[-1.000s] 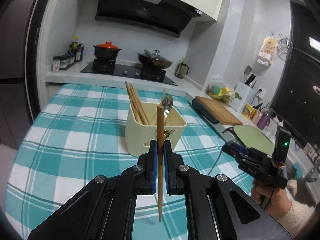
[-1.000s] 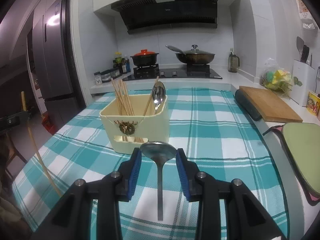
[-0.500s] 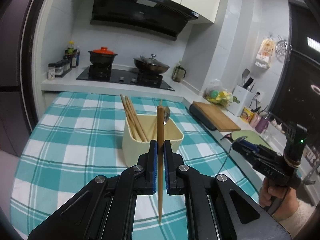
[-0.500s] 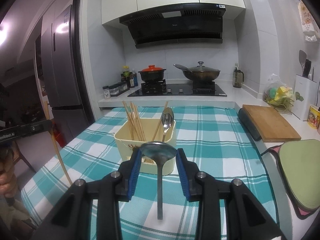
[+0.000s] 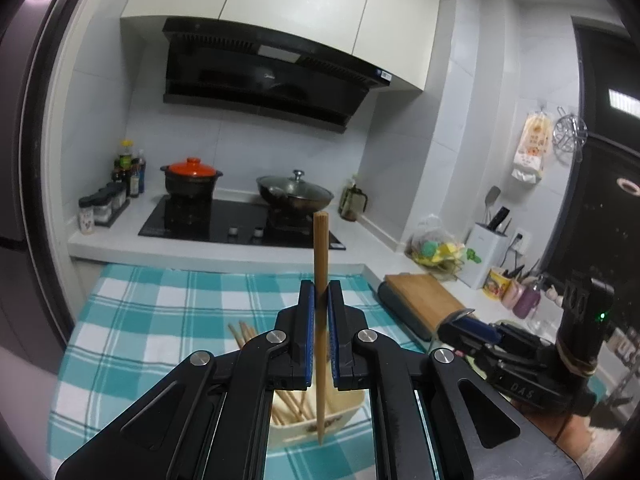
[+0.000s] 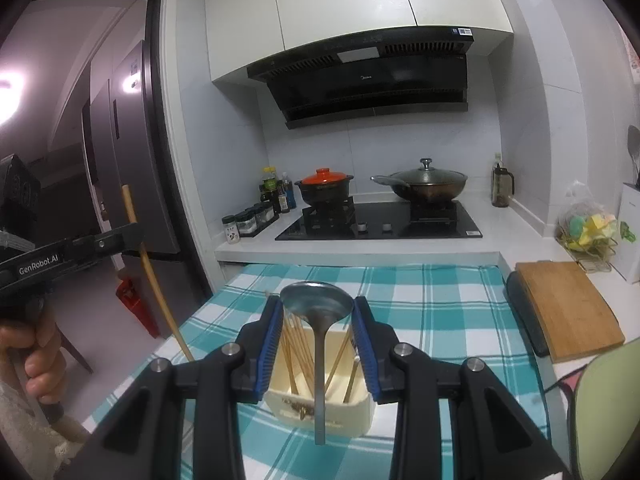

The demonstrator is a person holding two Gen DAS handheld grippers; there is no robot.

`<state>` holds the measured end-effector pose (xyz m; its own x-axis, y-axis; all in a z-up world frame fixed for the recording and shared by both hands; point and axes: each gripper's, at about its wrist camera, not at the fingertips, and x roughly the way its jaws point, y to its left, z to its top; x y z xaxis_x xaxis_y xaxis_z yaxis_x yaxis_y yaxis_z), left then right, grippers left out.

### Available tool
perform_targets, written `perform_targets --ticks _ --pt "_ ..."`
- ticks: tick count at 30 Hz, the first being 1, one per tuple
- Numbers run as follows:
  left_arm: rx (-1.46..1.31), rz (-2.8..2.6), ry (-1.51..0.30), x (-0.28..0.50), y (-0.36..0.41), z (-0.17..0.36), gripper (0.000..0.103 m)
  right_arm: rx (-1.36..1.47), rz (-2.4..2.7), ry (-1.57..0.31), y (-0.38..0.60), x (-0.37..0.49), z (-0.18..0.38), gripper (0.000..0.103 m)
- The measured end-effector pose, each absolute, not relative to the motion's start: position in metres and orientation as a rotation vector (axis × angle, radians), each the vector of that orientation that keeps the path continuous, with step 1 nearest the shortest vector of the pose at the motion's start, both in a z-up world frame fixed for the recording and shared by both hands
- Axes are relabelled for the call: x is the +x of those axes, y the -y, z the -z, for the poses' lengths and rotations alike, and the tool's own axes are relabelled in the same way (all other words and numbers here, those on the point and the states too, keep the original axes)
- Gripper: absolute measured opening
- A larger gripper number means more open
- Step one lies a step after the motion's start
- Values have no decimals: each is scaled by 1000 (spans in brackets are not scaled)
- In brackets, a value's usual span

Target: Organize utensils

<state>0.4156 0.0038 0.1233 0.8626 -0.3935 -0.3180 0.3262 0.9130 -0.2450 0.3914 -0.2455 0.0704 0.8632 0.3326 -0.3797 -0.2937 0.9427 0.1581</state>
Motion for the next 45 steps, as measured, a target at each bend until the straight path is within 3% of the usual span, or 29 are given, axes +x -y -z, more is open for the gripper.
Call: perform_targets --ticks 7,16,17,19,20,21,22,26,28,29,39,45 --pt "-178 358 -454 479 15 -88 4 54 -339 -441 223 450 -56 36" --pt "-153 310 -673 539 33 5 6 67 -363 -728 206 524 41 37" --pt "-145 301 -682 540 32 10 12 77 -359 -743 206 530 49 37" --pt "-138 285 -681 535 27 12 37 103 -363 -744 209 536 55 38" --pt "-136 268 -666 528 23 11 60 117 -363 -730 212 536 54 46" --pt "-131 256 -642 521 18 8 70 130 -355 -711 216 534 50 52" --pt "-122 246 -615 513 15 4 72 139 -343 -684 221 529 44 59" --pt "-33 191 -548 475 10 -8 92 86 -278 -597 229 507 19 62" --pt "35 136 -500 450 14 -12 101 59 -249 -551 232 485 7 75" --pt "68 99 -475 435 17 -13 102 50 -233 -535 234 474 1 81" --pt "77 -2 -445 323 30 -16 103 44 -128 -417 237 343 -19 85" --pt "136 -92 -428 273 34 -14 103 102 -126 -484 236 296 -10 85"
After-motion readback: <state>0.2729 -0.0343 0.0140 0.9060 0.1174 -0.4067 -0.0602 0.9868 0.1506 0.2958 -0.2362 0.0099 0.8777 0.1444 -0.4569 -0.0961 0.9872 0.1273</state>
